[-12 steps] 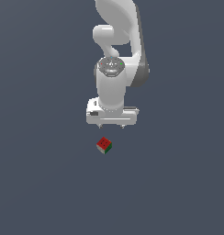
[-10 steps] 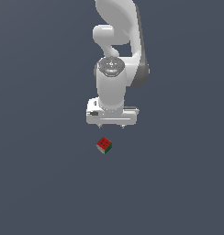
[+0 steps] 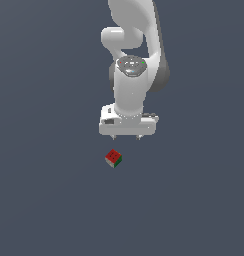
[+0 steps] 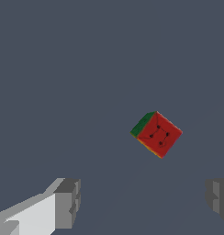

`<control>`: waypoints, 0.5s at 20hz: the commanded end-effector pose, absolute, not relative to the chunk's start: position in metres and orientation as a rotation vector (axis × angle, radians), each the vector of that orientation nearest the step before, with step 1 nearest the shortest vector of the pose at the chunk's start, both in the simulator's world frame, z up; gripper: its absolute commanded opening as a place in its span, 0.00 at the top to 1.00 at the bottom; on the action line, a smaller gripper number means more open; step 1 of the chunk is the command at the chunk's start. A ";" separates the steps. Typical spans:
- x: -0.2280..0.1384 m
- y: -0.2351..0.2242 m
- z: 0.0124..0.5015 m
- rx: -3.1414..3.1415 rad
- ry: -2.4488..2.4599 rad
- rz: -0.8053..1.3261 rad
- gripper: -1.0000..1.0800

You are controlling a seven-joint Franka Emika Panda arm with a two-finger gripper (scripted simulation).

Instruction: Pick up the object and move it to a goal position.

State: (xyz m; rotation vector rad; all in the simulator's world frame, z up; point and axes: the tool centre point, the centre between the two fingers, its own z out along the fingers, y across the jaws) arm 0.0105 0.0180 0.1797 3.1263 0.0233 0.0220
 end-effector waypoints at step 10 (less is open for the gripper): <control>0.013 0.013 0.172 3.121 0.128 0.018 0.04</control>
